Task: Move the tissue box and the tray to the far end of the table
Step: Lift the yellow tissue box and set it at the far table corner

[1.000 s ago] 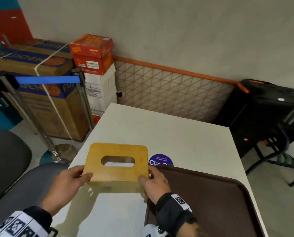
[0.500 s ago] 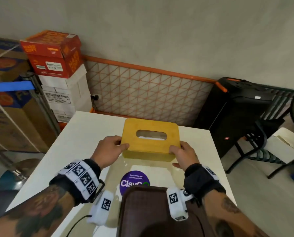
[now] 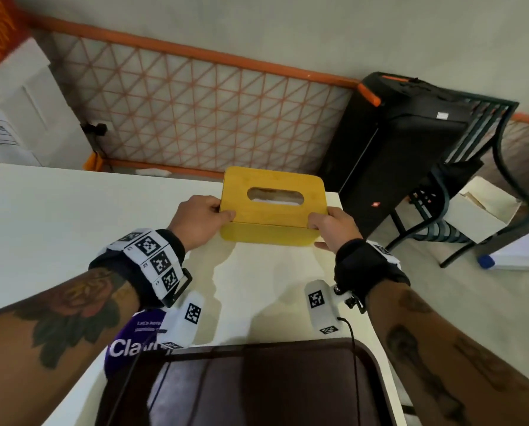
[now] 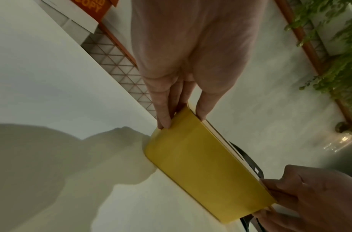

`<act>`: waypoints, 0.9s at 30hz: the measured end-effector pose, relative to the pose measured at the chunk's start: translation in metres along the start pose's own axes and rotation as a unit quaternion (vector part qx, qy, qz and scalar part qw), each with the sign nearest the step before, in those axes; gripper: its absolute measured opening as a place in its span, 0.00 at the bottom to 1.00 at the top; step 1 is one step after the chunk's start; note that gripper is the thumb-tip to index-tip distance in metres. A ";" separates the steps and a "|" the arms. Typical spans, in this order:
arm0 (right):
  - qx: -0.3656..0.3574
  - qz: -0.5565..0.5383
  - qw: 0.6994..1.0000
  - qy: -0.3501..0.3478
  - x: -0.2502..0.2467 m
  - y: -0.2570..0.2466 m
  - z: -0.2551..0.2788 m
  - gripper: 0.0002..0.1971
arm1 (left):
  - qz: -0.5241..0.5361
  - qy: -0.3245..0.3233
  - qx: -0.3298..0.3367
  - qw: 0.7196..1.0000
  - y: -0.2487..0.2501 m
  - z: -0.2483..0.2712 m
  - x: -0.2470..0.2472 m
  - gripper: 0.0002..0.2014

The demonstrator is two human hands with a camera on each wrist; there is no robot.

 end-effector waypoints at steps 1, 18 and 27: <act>0.000 0.005 1.000 0.002 -0.002 0.002 -0.006 0.26 | 0.004 0.000 0.002 1.000 0.001 -0.005 0.006 0.16; -0.152 0.135 0.976 0.081 -0.017 0.007 -0.016 0.35 | 0.038 0.046 0.082 0.995 0.023 -0.009 0.042 0.23; -0.152 0.154 0.974 0.071 -0.017 0.008 -0.024 0.36 | 0.016 0.040 0.094 0.995 0.023 -0.019 0.040 0.22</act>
Point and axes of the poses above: each hand's wrist, its own z-axis away from the middle knuckle, its own x-axis out of the palm, y = z × x, the point moved 7 cm from there along -z, towards the middle knuckle, and after that the axes turned 4 degrees about y, right-handed, at the moved point
